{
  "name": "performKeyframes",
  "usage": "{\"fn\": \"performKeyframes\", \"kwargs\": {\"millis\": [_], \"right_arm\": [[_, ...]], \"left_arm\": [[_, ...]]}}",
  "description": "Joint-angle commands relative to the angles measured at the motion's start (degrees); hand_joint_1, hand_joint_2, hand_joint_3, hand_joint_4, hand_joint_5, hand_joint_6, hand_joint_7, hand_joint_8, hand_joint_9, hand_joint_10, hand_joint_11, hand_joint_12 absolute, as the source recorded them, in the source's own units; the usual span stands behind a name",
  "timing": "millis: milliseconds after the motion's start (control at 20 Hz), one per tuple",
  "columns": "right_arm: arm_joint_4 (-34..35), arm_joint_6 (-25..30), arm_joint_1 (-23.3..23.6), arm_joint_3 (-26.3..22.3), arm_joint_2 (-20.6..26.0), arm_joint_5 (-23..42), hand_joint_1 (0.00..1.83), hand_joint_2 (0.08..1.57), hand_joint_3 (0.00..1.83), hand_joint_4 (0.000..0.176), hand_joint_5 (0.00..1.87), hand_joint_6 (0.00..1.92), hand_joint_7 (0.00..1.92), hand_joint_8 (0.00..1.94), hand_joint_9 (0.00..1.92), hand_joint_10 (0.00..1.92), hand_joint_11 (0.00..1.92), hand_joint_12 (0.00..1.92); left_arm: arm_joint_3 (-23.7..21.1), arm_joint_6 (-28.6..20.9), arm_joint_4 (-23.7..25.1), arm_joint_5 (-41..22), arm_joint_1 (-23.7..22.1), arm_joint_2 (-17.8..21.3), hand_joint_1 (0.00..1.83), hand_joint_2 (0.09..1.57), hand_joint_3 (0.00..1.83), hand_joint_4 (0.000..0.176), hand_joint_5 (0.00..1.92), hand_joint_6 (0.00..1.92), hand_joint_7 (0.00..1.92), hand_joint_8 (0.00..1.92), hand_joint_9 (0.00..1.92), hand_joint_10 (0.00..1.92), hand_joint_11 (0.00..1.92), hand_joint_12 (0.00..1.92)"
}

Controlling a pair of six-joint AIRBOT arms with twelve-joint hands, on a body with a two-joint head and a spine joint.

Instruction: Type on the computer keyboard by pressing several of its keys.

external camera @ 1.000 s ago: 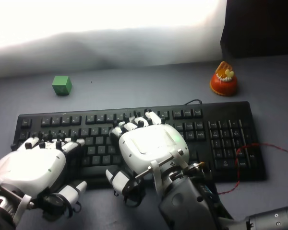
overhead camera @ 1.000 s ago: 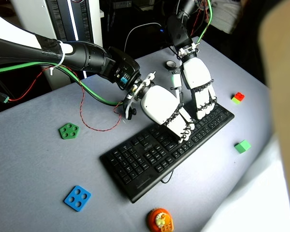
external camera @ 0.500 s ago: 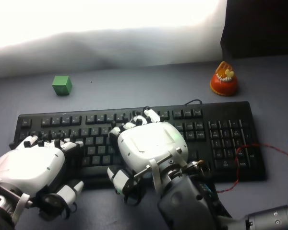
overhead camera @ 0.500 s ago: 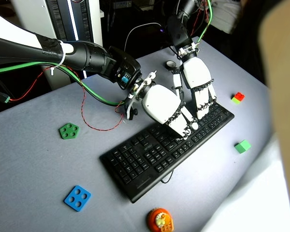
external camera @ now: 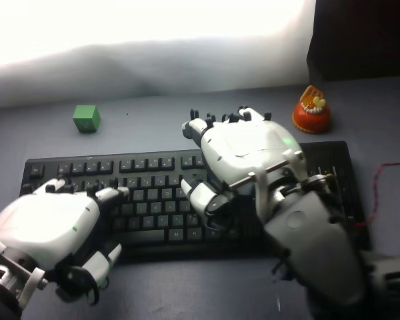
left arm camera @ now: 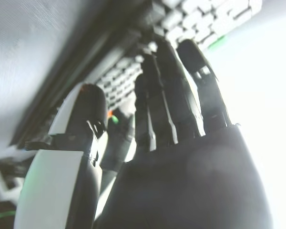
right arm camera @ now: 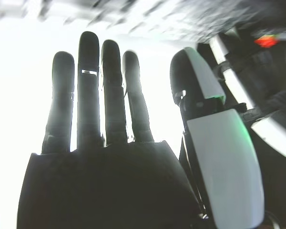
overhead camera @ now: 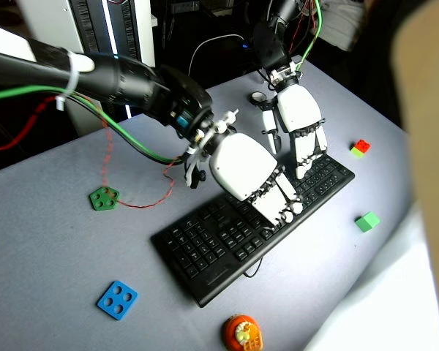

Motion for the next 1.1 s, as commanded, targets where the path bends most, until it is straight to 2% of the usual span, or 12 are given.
{"fn": "performKeyframes", "kwargs": {"millis": [0,150,300,350,500,600,650,750,800,900,1000,1050], "right_arm": [[-4.8,0.1,0.8,-0.7,1.0,2.6,0.69,1.31,0.01,0.000,0.28,0.28,0.48,0.00,0.38,0.83,0.08,1.63],[-4.8,-0.3,2.1,-3.4,4.7,2.1,0.68,1.31,0.00,0.000,0.27,0.36,0.49,0.00,0.36,0.82,0.06,1.64],[-4.8,-0.4,2.7,-6.3,9.0,-0.1,0.67,1.31,0.00,0.000,0.26,0.41,0.48,0.00,0.33,0.80,0.02,1.65],[-4.8,-0.3,2.7,-6.8,9.6,-0.3,0.69,1.30,0.00,0.000,0.27,0.43,0.48,0.00,0.31,0.80,0.02,1.65],[-4.8,0.2,2.2,-7.0,10.2,-0.9,0.67,1.31,0.00,0.000,0.28,0.43,0.48,0.00,0.31,0.80,0.03,1.65],[-4.8,0.2,1.9,-7.1,10.2,-1.4,0.70,1.30,0.00,0.000,0.29,0.44,0.49,0.00,0.32,0.79,0.04,1.64],[-4.8,0.3,1.9,-7.1,10.2,-1.4,0.72,1.29,0.00,0.000,0.29,0.45,0.49,0.00,0.30,0.78,0.02,1.65],[-4.8,0.4,2.0,-7.1,10.1,-1.4,0.72,1.29,0.00,0.000,0.28,0.45,0.48,0.00,0.29,0.78,0.00,1.66],[-4.8,0.4,1.8,-7.1,10.0,-1.4,0.71,1.30,0.00,0.000,0.27,0.44,0.49,0.00,0.30,0.78,0.01,1.66],[-4.8,0.4,1.5,-7.1,10.0,-1.4,0.71,1.30,0.00,0.000,0.27,0.44,0.48,0.00,0.29,0.78,0.01,1.65],[-5.1,0.7,1.2,-7.1,9.9,-1.5,0.73,1.29,0.00,0.000,0.28,0.44,0.49,0.00,0.30,0.78,0.01,1.65],[-5.5,0.9,1.1,-7.2,9.8,-1.5,0.73,1.29,0.00,0.000,0.28,0.44,0.49,0.00,0.30,0.78,0.01,1.65]], "left_arm": [[0.3,-0.2,4.6,-7.6,-0.8,0.0,0.76,1.41,0.00,0.000,0.41,0.01,0.52,0.00,0.66,0.02,0.16,1.24],[1.1,-0.2,6.0,-9.5,-1.1,-1.2,0.79,1.41,0.00,0.000,0.40,0.00,0.49,0.00,0.65,0.01,0.14,1.24],[2.9,0.1,6.1,-10.0,-1.1,-3.5,0.71,1.43,0.00,0.000,0.36,0.00,0.41,0.00,0.54,0.00,0.02,1.26],[3.5,0.2,6.1,-10.3,-1.0,-4.1,0.63,1.40,0.00,0.002,0.32,0.00,0.39,0.00,0.50,0.00,0.00,1.24],[5.4,0.2,6.9,-11.1,-0.7,-6.1,0.57,1.37,0.00,0.001,0.32,0.00,0.39,0.00,0.48,0.00,0.00,1.21],[6.2,0.2,7.1,-11.1,-0.8,-6.9,0.61,1.30,0.00,0.001,0.34,0.01,0.42,0.00,0.50,0.01,0.00,1.22],[6.4,0.2,7.3,-11.1,-0.8,-7.1,0.58,1.30,0.00,0.009,0.31,0.00,0.38,0.00,0.48,0.00,0.00,1.20],[6.8,0.3,7.9,-11.1,-0.7,-7.5,0.60,1.29,0.00,0.010,0.31,0.00,0.38,0.00,0.47,0.00,0.00,1.18],[6.9,0.5,7.9,-11.2,-0.7,-7.7,0.71,1.26,0.00,0.016,0.32,0.01,0.40,0.01,0.48,0.00,0.00,1.18],[6.9,0.6,8.5,-11.2,-0.7,-7.9,0.78,1.25,0.00,0.019,0.32,0.00,0.39,0.00,0.48,0.00,0.00,1.17],[7.1,1.0,8.5,-11.3,-0.8,-8.2,1.21,1.10,0.00,0.033,0.28,0.00,0.29,0.00,0.32,0.00,0.00,1.05],[7.2,1.2,8.6,-11.6,-0.8,-8.4,1.21,1.10,0.00,0.033,0.28,0.00,0.29,0.00,0.32,0.00,0.00,1.05]]}}
